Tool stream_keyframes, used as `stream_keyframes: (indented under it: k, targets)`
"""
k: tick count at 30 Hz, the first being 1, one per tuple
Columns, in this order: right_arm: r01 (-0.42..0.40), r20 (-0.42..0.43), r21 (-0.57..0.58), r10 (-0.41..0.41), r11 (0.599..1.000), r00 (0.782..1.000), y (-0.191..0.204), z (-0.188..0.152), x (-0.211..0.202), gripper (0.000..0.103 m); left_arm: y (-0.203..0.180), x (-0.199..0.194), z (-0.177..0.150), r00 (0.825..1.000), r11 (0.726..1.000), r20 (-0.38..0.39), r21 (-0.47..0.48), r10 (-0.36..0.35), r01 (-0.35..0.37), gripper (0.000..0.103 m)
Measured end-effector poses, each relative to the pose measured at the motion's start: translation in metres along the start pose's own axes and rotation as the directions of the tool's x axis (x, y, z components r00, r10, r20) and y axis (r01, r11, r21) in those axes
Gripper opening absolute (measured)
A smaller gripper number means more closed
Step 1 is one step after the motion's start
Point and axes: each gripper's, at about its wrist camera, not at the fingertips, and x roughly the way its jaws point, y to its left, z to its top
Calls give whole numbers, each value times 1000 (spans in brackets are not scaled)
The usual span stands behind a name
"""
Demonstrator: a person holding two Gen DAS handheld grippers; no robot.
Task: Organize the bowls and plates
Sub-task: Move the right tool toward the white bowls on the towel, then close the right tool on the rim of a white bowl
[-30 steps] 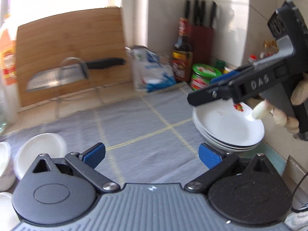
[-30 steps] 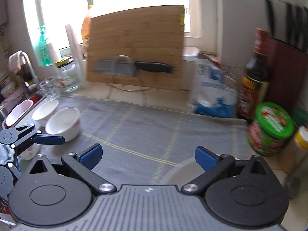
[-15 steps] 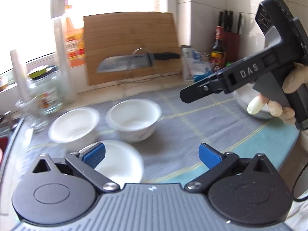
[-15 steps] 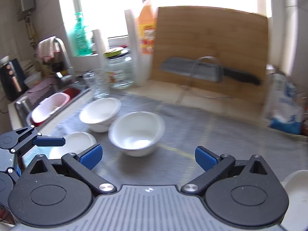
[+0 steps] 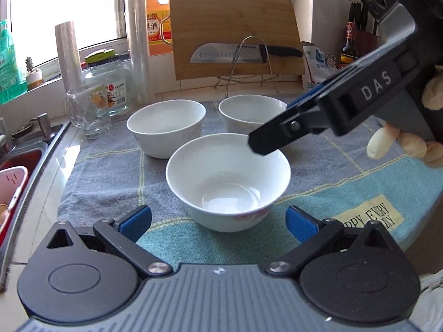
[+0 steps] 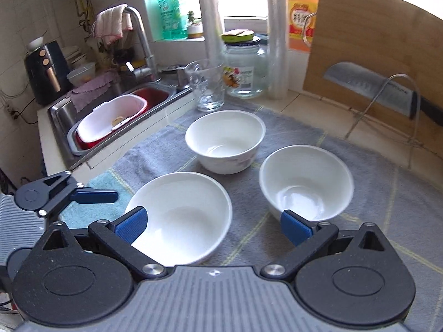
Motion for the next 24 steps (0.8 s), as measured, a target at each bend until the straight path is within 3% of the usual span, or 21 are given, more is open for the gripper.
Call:
stream_keyframes:
  k: [7,14,24]
  targets:
    - [-47,-32,-11,46,999,998,4,1,20,102,-8,8,1,1000,999,14,38,-14,13,100]
    - [-69,-57,-3,69,998,996,-2,7,30,82,-8,10,3,1000,998,27,63,-16,14,92]
    - [-103,-89,37,106,994,990,-13,9,38,73,-7,11,4,1000,998,27,70,-13,11,89]
